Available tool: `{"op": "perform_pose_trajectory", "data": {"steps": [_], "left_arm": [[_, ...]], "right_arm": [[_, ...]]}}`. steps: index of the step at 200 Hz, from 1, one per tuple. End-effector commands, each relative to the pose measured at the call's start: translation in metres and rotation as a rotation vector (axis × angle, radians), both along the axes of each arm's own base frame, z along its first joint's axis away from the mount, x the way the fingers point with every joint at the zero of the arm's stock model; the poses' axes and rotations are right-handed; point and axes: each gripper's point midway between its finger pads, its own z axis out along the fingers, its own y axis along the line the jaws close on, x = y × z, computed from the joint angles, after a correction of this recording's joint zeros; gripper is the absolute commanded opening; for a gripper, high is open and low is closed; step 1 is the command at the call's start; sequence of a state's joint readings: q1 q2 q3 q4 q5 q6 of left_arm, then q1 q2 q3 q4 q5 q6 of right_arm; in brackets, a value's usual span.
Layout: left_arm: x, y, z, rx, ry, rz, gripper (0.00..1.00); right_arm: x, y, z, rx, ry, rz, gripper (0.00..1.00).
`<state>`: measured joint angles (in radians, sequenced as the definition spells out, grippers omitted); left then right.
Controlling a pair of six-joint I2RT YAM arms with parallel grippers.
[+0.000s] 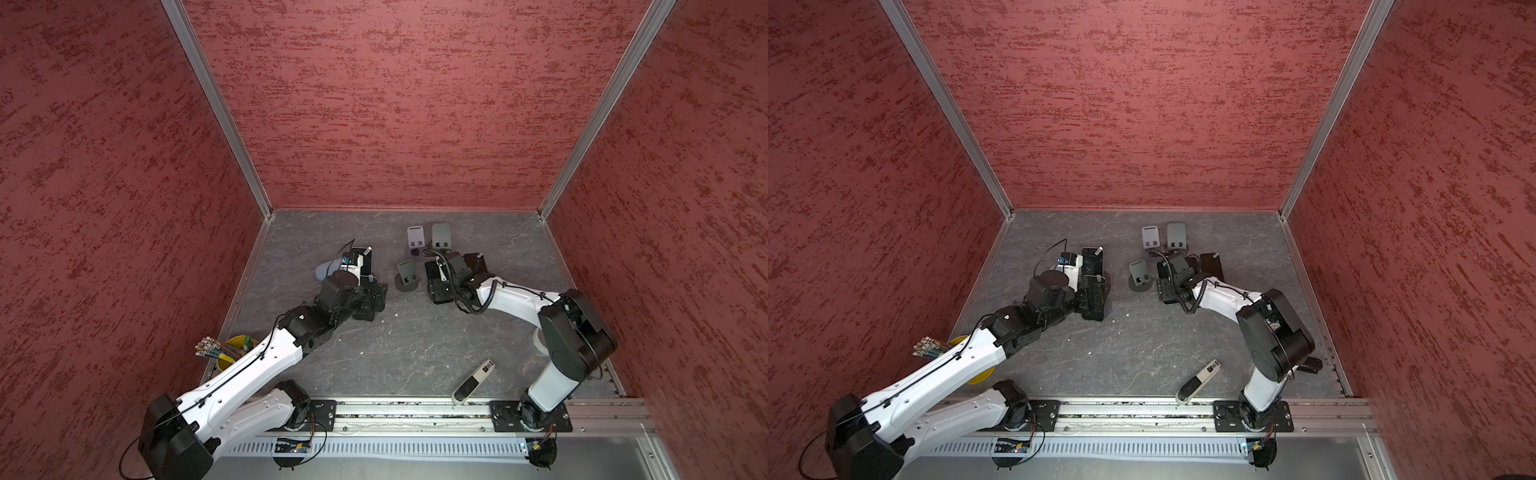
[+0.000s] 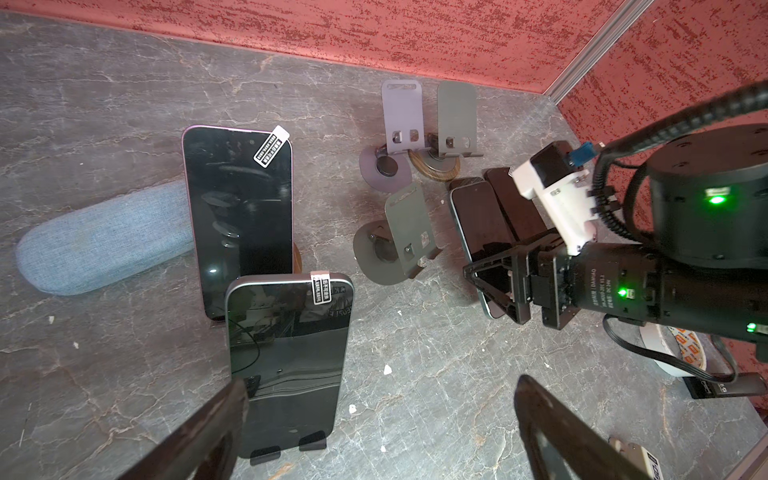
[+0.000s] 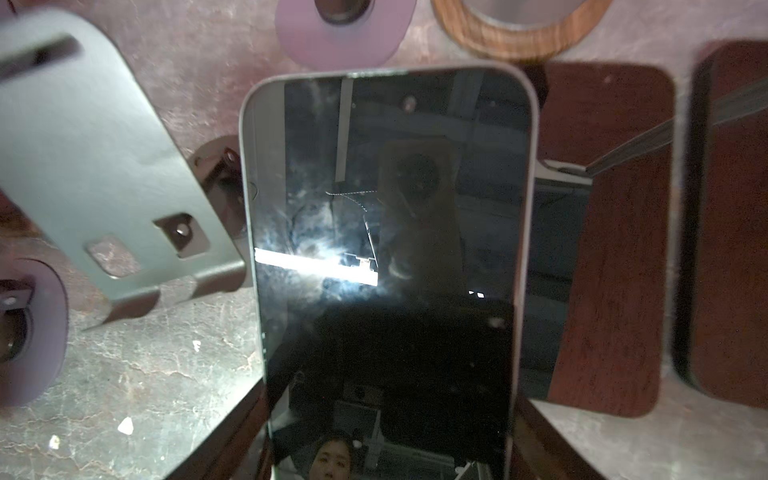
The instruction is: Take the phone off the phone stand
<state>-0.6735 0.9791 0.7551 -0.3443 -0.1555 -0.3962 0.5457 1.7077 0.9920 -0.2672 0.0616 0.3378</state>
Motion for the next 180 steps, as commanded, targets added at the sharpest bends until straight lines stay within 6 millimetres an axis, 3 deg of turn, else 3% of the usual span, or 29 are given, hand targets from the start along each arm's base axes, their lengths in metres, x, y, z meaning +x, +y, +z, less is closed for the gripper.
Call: {"op": "perform_pose_trajectory", "data": {"steps": [1,180], "left_arm": [[-0.004,0.001,-0.005,-0.003,0.015,0.0,1.0],[-0.005,0.005,-0.006,0.009,0.012,0.009,1.0]], "right_arm": [[0.016,0.01,0.013,0.053,-0.026,-0.019,0.59],[0.034,0.01,-0.01,-0.041,0.059,-0.063,0.61]]}}
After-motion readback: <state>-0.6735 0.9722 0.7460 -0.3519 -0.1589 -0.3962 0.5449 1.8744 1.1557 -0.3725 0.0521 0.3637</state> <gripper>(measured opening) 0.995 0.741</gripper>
